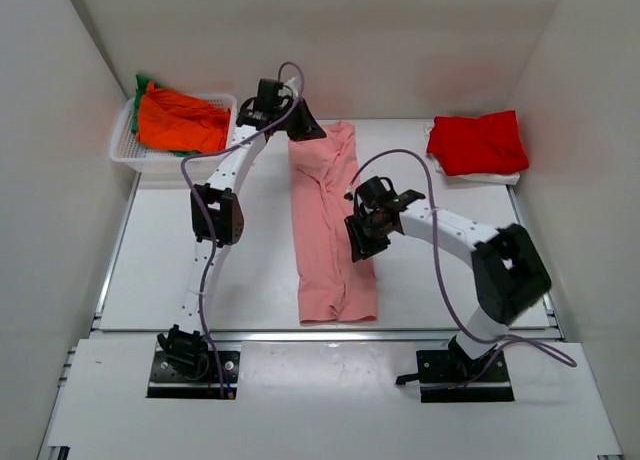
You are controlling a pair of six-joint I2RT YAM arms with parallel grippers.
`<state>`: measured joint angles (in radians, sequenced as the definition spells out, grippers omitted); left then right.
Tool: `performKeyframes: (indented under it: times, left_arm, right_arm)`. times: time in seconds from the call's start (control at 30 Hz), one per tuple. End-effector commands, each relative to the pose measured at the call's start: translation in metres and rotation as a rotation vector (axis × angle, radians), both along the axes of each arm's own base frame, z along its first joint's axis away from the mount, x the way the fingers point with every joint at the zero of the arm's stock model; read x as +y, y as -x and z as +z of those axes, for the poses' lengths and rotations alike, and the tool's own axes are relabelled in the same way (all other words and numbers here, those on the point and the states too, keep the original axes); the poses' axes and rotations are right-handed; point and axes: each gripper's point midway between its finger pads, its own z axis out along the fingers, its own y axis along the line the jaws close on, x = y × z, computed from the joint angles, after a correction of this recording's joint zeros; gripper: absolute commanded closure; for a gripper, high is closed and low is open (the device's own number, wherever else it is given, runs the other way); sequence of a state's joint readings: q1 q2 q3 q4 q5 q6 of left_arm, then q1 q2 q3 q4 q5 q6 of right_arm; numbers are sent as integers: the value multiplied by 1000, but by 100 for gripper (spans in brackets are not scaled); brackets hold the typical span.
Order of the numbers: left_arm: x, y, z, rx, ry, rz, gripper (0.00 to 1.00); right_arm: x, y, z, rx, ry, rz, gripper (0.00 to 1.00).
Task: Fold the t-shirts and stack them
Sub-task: Rotate the tshirt 90 degrees, then grab the bottom of the folded rectangular tshirt with both arms
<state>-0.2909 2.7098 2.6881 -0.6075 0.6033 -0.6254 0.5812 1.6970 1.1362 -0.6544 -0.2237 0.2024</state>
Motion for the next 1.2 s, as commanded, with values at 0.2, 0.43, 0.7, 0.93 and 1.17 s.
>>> performKeyframes:
  times: [0.2,0.43,0.7,0.93,1.17]
  left_arm:
    - [31,221,40,-16,-389,-137,88]
    - [107,329,-16,104,-153,43,91]
    - [82,407,-55,145,-108,-57,83]
    - [88,423,-66,115,-117,-11,68]
    - [64,447,-87,166,-133,-75,67]
  right_arm:
    - [61,79,37,-35,-378,76,94]
    - [68,122,6,40,-407,107,100]
    - [28,126,4,66,-389,-56,100]
    - [-16,104,18,-57,-411,-290,67]
    - [-50,118,-14,-16,-329,-419,58]
